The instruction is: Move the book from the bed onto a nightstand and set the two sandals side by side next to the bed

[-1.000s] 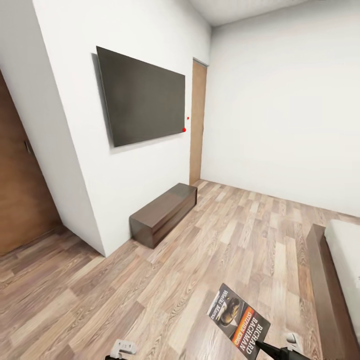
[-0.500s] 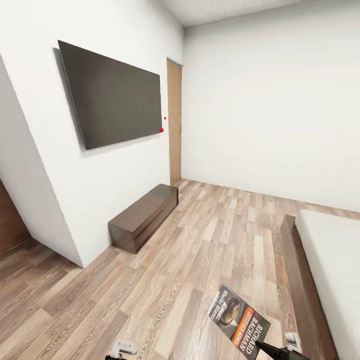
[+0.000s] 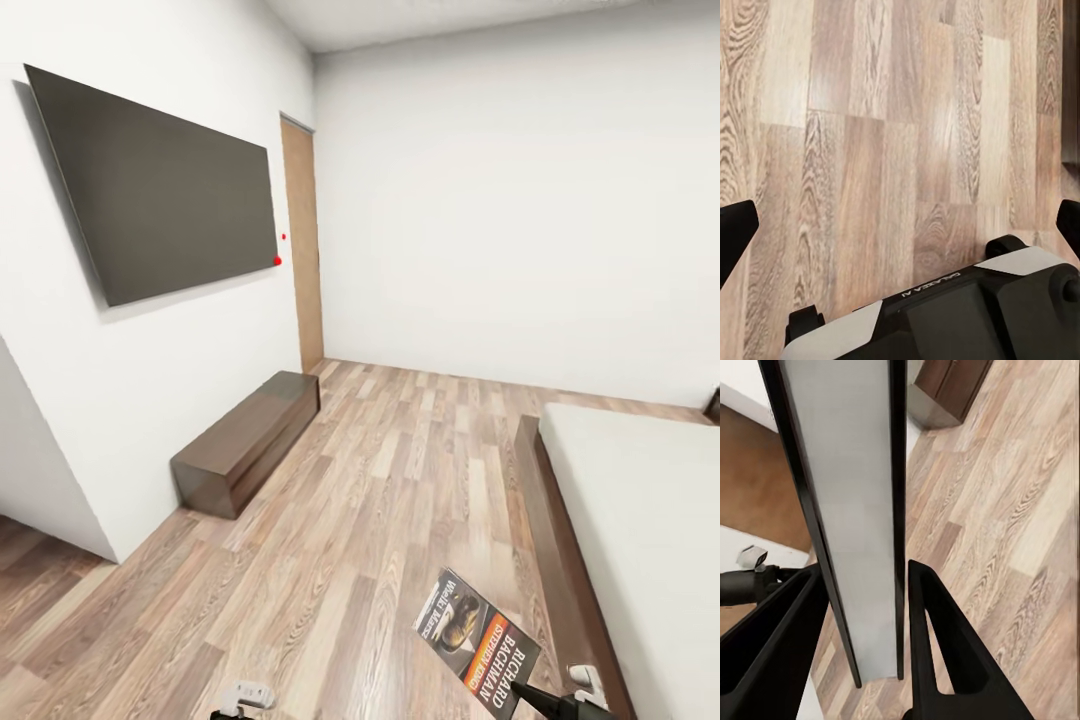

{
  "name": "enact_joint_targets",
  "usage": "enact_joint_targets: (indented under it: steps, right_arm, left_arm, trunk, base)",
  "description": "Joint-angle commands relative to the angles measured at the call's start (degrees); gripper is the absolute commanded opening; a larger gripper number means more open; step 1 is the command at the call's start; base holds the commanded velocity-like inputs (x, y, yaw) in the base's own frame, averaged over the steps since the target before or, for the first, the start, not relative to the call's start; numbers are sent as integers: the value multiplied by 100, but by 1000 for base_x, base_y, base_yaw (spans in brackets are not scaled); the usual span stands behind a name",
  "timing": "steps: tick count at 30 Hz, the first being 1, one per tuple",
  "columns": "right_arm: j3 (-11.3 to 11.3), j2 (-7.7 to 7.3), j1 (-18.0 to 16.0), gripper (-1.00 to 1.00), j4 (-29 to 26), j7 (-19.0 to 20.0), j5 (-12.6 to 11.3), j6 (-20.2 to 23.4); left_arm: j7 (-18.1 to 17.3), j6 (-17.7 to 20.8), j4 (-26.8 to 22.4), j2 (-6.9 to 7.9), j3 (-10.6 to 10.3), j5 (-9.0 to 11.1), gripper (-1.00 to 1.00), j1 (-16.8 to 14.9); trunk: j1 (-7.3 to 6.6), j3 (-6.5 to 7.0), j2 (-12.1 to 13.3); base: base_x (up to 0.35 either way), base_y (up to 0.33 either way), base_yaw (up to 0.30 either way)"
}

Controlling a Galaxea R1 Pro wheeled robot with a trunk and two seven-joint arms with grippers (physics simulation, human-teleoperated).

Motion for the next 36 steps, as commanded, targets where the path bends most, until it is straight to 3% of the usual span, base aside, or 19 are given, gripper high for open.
enact_joint_targets:
  steps: [1, 16, 36]
  right_arm:
    - [17, -1, -8, -100, 4, 9, -44, -24]
    - [17, -1, -8, -100, 3, 9, -44, -34]
    - [17, -10, -8, -100, 36, -29, -44, -66]
  left_arm:
    - [-18, -24, 4, 2, -49, 43, 100, -4]
    - [-21, -24, 4, 2, -49, 43, 100, -4]
    - [-21, -24, 4, 2, -49, 43, 100, -4]
  trunk:
    - [4, -13, -13]
    - [4, -13, -13]
    - [4, -13, -13]
  base:
    - [0, 0, -283]
    - [0, 0, -271]
    - [0, 0, -15]
